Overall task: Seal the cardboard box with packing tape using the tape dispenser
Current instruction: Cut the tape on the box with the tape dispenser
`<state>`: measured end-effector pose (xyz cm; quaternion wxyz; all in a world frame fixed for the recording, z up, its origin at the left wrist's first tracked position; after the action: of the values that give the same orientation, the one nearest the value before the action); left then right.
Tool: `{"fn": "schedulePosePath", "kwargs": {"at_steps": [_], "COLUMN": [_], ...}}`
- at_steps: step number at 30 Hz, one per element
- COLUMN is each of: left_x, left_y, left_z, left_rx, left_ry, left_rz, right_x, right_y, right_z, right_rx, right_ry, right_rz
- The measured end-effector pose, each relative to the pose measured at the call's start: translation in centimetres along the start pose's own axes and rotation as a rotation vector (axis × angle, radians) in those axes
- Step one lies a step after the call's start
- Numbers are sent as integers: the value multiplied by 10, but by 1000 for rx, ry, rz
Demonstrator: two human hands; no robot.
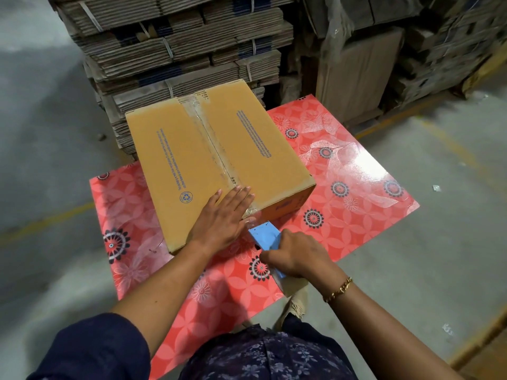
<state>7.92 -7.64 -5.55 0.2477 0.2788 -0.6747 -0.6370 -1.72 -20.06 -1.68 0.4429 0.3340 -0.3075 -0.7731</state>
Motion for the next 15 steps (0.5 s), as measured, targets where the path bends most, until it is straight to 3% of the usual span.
{"fn": "schedulePosePath", "kwargs": {"at_steps": [10,13,15], "left_x": [3,2,2], "left_y": [8,7,5], "left_z": [-1,-2,-1], "left_rx": [-14,-18,-9], "left_ry": [-5,-3,-8], "left_rz": [-13,-3,-17], "right_x": [-35,-11,8], "right_y": [27,-11,-28], "right_z": [-32,-29,-21], "right_rx": [-249,-406,-329], "right_ry": [1,-14,61], "right_rz": [144,395,604]}}
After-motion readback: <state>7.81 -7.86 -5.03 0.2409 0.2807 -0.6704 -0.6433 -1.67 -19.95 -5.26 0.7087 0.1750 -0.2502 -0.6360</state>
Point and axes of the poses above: each hand's wrist, its own z-axis away from the middle knuckle, its own y-axis out of the back of the hand, x = y × z, the point moved 10 cm from there along -z, towards the middle knuckle, and after that the axes turned 5 degrees about -y, right-handed, at the moved point
